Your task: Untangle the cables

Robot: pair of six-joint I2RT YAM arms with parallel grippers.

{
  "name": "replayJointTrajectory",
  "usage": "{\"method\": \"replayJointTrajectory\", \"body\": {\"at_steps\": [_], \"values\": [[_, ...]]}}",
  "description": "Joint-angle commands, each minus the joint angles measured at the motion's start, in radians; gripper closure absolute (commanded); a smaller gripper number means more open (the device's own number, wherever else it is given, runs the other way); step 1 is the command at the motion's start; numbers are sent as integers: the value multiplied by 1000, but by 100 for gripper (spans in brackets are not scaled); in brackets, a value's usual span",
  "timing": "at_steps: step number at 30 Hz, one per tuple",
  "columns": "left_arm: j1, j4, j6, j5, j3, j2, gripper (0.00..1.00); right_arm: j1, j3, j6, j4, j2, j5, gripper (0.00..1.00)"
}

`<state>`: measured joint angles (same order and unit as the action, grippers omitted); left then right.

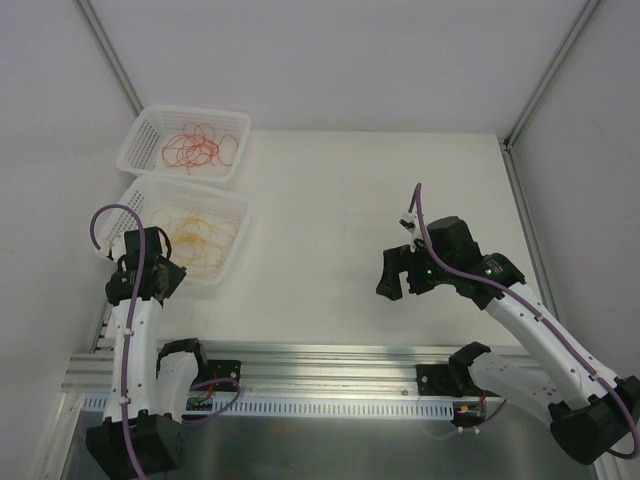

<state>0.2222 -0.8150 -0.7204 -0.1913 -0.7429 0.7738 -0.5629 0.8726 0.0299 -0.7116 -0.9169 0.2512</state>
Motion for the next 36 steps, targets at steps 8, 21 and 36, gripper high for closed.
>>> {"method": "replayJointTrajectory", "body": {"at_steps": [8, 21, 36], "values": [[5, 48, 41, -13, 19, -1, 81, -5, 8, 19, 4, 10, 3, 0], [5, 74, 41, 7, 39, 7, 83, -5, 12, 21, 0, 12, 3, 0], [3, 28, 52, -25, -9, 18, 100, -5, 9, 18, 4, 7, 0, 0]]}}
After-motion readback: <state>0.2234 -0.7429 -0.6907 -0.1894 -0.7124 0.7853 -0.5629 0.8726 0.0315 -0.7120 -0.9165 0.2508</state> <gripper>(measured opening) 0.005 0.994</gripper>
